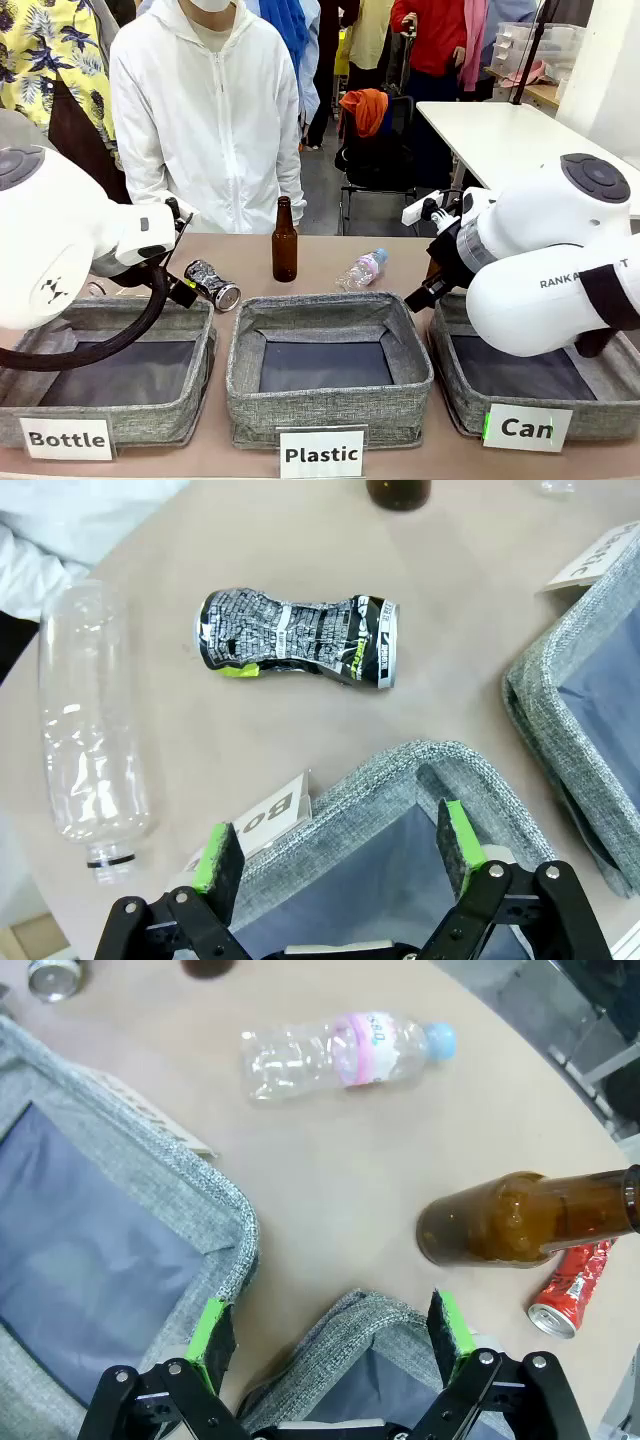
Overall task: Sort the can waste into the basket.
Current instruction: Pick up the can waste from the table and place it in the right Fabric basket.
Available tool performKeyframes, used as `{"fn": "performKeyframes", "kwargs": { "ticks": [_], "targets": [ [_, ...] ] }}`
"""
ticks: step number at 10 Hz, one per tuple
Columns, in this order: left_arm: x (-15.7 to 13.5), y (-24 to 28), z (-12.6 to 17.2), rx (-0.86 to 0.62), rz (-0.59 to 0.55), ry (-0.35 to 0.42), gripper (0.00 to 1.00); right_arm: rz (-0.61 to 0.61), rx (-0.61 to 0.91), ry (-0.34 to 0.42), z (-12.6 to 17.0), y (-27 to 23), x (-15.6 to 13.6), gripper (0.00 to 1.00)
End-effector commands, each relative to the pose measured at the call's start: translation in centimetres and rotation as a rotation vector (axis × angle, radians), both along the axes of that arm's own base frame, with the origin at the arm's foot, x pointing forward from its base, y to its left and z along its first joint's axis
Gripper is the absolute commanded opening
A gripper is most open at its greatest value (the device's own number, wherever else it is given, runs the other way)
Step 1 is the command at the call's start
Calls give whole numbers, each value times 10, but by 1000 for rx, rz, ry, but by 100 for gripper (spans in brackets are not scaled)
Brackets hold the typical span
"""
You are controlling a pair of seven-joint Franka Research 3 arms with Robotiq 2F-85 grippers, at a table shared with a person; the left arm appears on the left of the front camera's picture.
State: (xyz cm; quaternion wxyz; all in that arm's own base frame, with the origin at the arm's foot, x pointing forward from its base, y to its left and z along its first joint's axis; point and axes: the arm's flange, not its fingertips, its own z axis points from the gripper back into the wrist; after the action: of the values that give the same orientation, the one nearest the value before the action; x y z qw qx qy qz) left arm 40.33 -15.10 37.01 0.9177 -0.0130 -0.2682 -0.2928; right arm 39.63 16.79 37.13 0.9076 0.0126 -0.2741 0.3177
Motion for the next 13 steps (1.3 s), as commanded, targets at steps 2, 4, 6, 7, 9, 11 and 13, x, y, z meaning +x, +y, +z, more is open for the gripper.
{"fn": "performKeyframes", "kwargs": {
  "ticks": [2, 4, 6, 7, 9, 11, 13],
  "targets": [
    [0, 0, 0, 0, 0, 0, 100, 0, 0, 0, 0, 0, 0, 100],
    [0, 0, 0, 0, 0, 0, 100, 0, 0, 0, 0, 0, 0, 100],
    [0, 0, 0, 0, 0, 0, 100, 0, 0, 0, 0, 0, 0, 100],
    [0, 0, 0, 0, 0, 0, 100, 0, 0, 0, 0, 0, 0, 100],
    [0, 0, 0, 0, 0, 0, 100, 0, 0, 0, 0, 0, 0, 100],
    [0, 0, 0, 0, 0, 0, 100, 0, 0, 0, 0, 0, 0, 100],
    [0, 0, 0, 0, 0, 0, 100, 0, 0, 0, 0, 0, 0, 100]
  ]
}}
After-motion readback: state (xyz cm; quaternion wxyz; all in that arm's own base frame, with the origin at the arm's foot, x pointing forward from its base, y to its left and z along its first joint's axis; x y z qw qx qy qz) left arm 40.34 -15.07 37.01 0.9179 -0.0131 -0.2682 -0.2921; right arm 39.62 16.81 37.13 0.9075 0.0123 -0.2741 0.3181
